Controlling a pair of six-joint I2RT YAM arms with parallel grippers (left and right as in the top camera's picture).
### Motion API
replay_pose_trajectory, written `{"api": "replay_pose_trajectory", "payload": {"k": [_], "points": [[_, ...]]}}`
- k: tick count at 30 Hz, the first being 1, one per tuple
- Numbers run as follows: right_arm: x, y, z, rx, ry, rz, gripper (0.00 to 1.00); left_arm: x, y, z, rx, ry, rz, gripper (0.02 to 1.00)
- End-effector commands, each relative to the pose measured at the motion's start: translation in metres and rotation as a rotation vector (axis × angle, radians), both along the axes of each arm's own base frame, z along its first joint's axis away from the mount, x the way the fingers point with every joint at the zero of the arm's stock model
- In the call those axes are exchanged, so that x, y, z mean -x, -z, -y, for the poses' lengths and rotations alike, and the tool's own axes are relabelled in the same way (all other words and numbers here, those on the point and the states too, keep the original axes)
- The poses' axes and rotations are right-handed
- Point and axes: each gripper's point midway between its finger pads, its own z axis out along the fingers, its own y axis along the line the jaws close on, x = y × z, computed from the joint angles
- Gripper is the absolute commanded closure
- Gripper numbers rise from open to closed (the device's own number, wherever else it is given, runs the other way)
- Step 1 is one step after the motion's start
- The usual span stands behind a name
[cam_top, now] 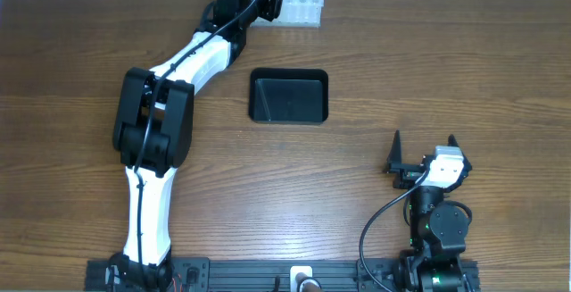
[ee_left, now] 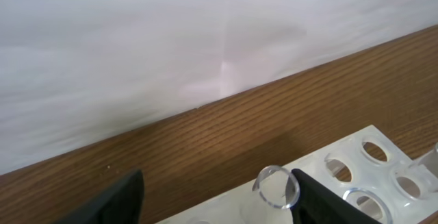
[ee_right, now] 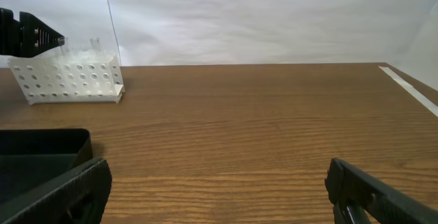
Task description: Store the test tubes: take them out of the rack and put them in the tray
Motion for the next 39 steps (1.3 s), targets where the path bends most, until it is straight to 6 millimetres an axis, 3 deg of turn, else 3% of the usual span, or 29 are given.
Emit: {"api": "replay_pose_trajectory", "payload": {"k": [1,30,39], "points": [[0.0,0.002,0.0,0.007,-0.001,-0.001,0.009,-0.004,-0.004,0.01,0.005,0.028,0.035,0.393],[0.0,0.002,0.0,0.007,-0.001,-0.001,0.009,-0.002,-0.001,0.023,0.009,0.048,0.048,0.796],[0.0,0.002,0.0,0.007,-0.001,-0.002,0.007,-0.002,-0.001,0.023,0.01,0.048,0.048,0.847]]}}
